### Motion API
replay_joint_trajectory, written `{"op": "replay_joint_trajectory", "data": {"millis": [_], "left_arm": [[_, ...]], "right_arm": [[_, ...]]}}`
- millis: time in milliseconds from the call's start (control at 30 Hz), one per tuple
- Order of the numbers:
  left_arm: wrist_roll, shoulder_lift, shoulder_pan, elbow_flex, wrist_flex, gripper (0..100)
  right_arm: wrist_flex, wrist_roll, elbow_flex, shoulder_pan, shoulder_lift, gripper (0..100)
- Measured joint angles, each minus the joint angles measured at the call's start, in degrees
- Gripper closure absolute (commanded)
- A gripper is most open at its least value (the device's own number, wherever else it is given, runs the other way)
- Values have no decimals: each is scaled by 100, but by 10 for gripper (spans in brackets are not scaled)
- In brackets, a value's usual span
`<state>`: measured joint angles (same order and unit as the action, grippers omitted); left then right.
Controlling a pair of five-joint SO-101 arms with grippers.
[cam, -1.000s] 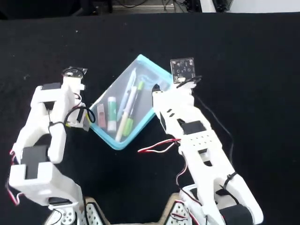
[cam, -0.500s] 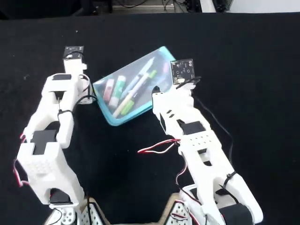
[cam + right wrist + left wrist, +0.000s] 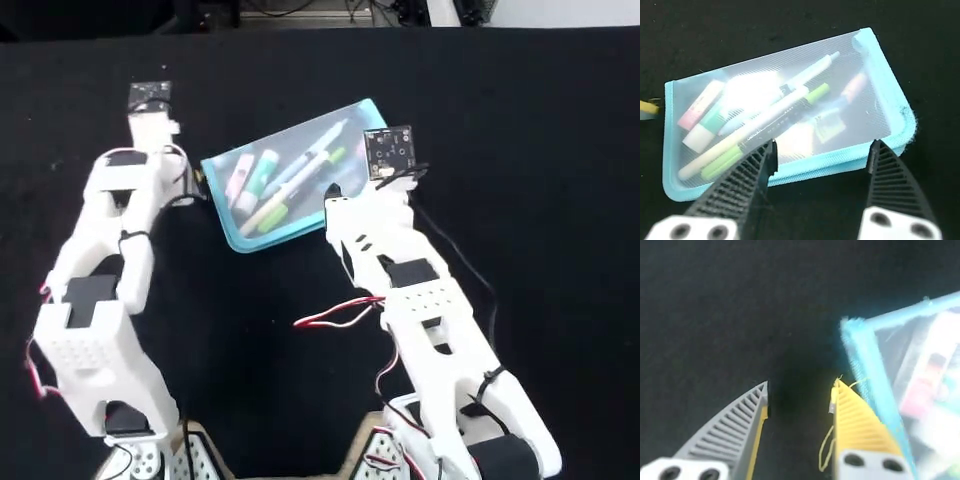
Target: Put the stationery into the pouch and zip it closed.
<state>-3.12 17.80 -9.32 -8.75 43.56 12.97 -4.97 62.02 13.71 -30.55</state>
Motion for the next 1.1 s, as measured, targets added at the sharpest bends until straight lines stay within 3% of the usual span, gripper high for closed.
{"op": "replay_joint_trajectory", "data": {"millis": [167, 433, 600, 767, 1100], "left_arm": [[9, -782, -53, 26, 949, 802], [18, -2180, -70, -1240, 1495, 802], [18, -2708, -237, -2040, 1495, 819], [18, -2927, -659, -2470, 1495, 977], [18, -2963, -1495, -3270, 985, 935]], "right_arm": [[0, 0, 123, -79, 0, 722], [0, 0, 132, -246, 0, 985], [0, 0, 132, -246, 0, 949], [0, 0, 132, -246, 0, 948], [0, 0, 132, -246, 0, 948]]}}
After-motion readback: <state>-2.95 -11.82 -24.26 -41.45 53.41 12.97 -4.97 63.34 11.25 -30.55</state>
